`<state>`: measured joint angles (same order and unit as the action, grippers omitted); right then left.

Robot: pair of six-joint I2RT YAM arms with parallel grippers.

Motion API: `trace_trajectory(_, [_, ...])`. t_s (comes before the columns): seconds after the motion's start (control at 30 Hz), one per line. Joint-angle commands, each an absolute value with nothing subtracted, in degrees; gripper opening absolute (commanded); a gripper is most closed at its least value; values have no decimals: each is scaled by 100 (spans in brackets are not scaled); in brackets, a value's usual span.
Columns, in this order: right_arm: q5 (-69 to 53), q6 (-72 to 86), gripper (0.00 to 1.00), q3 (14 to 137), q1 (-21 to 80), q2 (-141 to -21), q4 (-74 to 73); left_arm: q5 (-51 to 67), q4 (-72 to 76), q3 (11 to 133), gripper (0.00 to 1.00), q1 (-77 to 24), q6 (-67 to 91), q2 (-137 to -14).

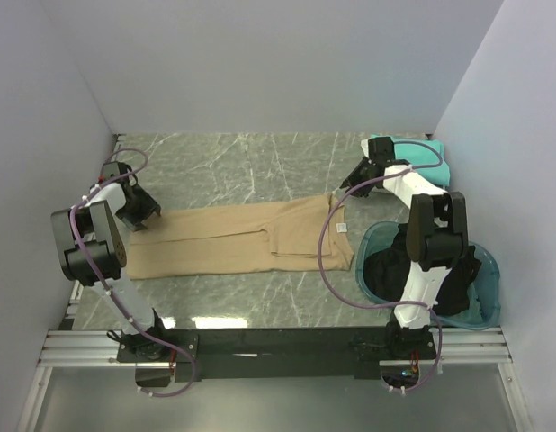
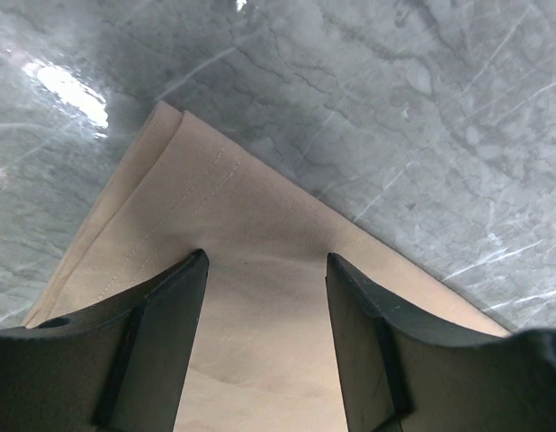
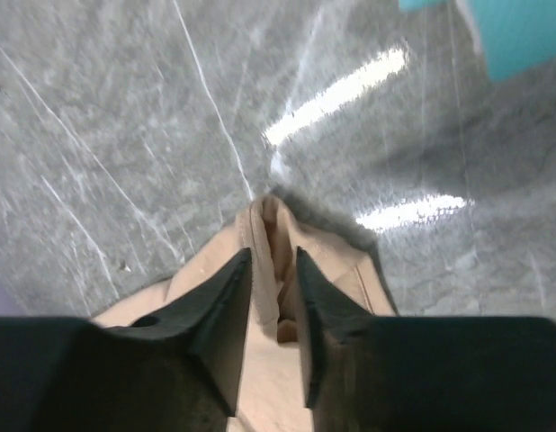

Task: Fold and stack the t-shirts
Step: Fold the tshirt

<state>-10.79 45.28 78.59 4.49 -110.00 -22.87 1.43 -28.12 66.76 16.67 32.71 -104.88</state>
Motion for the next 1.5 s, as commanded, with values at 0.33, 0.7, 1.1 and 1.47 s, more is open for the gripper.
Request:
trace_trajectory(0.33, [-1564,3420,40,8507,360,-11363,-2338,-396,-3120,6504,64,1819,3085,-10960])
trace_trajectory(0.7, [-1767,2804,40,8675,562,-11953,-2408,-413,-3199,6601,64,1828,3041,-11004])
trace_trajectory(1.1, [-1784,2505,40,9026,791,-12313,-2742,-369,-3190,6627,64,1819,3032,-11048])
trace_trajectory(1.47, [-1284,2285,37,8763,975,-12130,-3102,-352,-3164,6609,64,1881,3023,-11039])
